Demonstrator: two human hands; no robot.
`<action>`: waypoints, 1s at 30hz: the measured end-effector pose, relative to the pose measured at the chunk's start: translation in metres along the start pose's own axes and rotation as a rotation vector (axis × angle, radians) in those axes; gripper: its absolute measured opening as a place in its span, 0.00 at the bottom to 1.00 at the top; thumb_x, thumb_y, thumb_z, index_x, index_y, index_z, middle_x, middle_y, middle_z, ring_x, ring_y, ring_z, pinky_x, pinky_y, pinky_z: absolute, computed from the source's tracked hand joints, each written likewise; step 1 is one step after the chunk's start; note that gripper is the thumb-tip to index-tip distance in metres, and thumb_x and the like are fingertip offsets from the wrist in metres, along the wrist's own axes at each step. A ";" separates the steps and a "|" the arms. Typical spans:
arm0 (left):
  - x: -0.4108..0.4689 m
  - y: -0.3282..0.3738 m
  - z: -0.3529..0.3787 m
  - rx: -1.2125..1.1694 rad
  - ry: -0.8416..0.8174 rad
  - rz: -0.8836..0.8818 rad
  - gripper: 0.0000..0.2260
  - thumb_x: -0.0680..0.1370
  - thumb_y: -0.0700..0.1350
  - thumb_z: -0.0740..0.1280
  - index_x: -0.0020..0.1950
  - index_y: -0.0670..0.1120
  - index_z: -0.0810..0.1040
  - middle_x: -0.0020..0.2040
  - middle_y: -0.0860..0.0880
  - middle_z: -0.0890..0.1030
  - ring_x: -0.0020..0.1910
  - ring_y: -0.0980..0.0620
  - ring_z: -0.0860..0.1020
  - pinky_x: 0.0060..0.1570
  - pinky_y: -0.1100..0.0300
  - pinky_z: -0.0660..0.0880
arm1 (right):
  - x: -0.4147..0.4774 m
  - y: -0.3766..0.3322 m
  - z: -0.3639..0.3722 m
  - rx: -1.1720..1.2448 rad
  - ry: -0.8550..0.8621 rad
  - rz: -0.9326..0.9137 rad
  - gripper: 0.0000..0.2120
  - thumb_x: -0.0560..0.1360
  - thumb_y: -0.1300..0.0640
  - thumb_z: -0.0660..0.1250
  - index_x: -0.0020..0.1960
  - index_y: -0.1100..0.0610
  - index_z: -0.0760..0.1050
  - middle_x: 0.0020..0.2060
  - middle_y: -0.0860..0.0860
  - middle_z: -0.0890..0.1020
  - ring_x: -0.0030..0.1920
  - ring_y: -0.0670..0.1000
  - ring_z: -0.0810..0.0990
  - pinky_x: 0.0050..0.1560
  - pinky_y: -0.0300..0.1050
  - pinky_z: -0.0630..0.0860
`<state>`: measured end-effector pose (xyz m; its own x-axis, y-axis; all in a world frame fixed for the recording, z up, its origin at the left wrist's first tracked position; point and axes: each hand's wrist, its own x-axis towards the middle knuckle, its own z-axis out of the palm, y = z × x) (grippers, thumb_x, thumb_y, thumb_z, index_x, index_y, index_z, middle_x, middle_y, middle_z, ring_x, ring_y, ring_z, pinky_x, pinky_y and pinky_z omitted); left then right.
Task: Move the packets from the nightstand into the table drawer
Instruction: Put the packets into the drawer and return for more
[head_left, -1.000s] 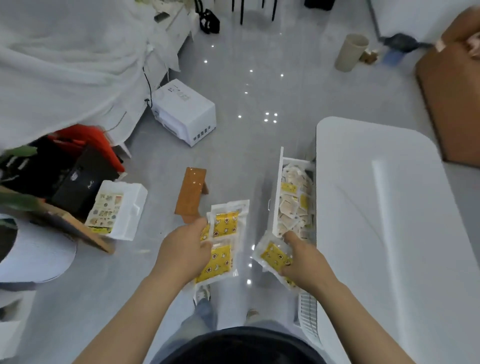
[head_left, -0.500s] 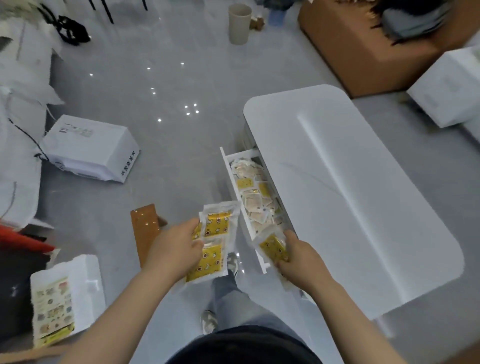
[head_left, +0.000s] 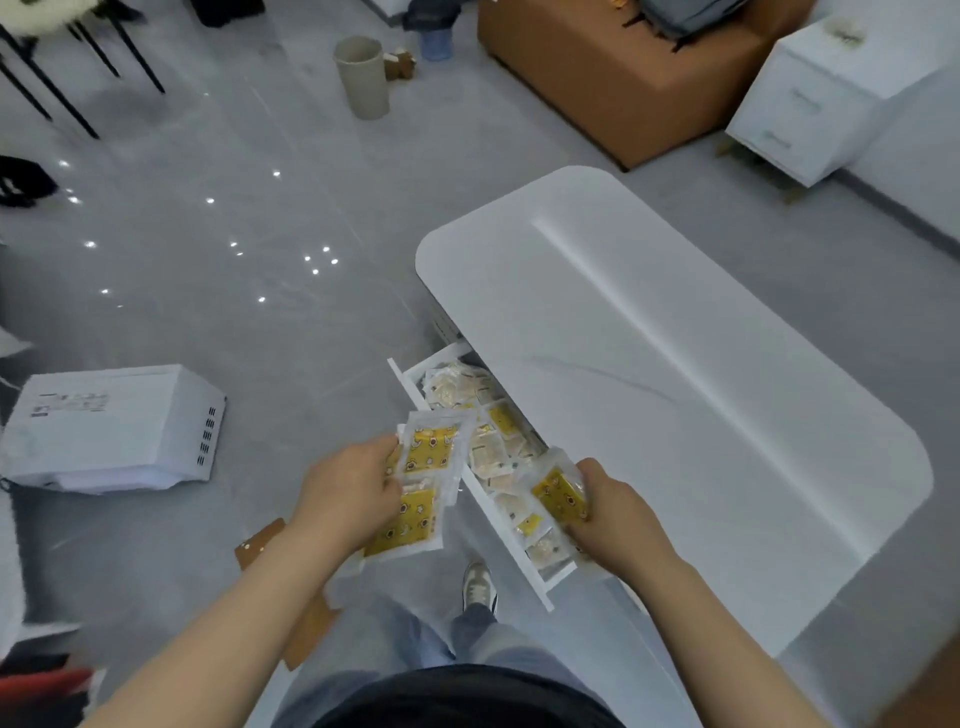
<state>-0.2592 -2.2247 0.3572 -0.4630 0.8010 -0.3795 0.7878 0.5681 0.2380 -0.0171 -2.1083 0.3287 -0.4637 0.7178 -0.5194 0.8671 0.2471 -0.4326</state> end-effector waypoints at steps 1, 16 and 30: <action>0.006 0.000 -0.001 0.000 -0.007 0.013 0.08 0.75 0.44 0.62 0.54 0.49 0.73 0.48 0.49 0.80 0.45 0.47 0.77 0.37 0.57 0.72 | 0.000 0.000 -0.001 0.013 -0.002 0.016 0.20 0.73 0.57 0.65 0.63 0.53 0.64 0.45 0.50 0.78 0.43 0.53 0.76 0.29 0.38 0.63; 0.166 -0.014 -0.028 0.072 -0.224 0.303 0.04 0.75 0.43 0.61 0.49 0.47 0.70 0.42 0.48 0.78 0.41 0.48 0.75 0.34 0.56 0.70 | 0.051 -0.046 0.018 0.194 0.082 0.405 0.22 0.71 0.58 0.67 0.63 0.52 0.64 0.51 0.53 0.79 0.50 0.55 0.78 0.31 0.40 0.63; 0.315 -0.038 0.053 0.003 -0.479 0.170 0.08 0.74 0.44 0.64 0.53 0.49 0.74 0.47 0.51 0.80 0.43 0.49 0.78 0.42 0.55 0.77 | 0.137 -0.062 0.056 0.280 0.081 0.581 0.20 0.71 0.59 0.66 0.61 0.52 0.65 0.47 0.54 0.80 0.47 0.57 0.79 0.38 0.44 0.70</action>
<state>-0.4137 -2.0034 0.1814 -0.0900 0.7053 -0.7032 0.8371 0.4361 0.3302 -0.1446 -2.0616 0.2430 0.0912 0.7328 -0.6743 0.8870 -0.3675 -0.2795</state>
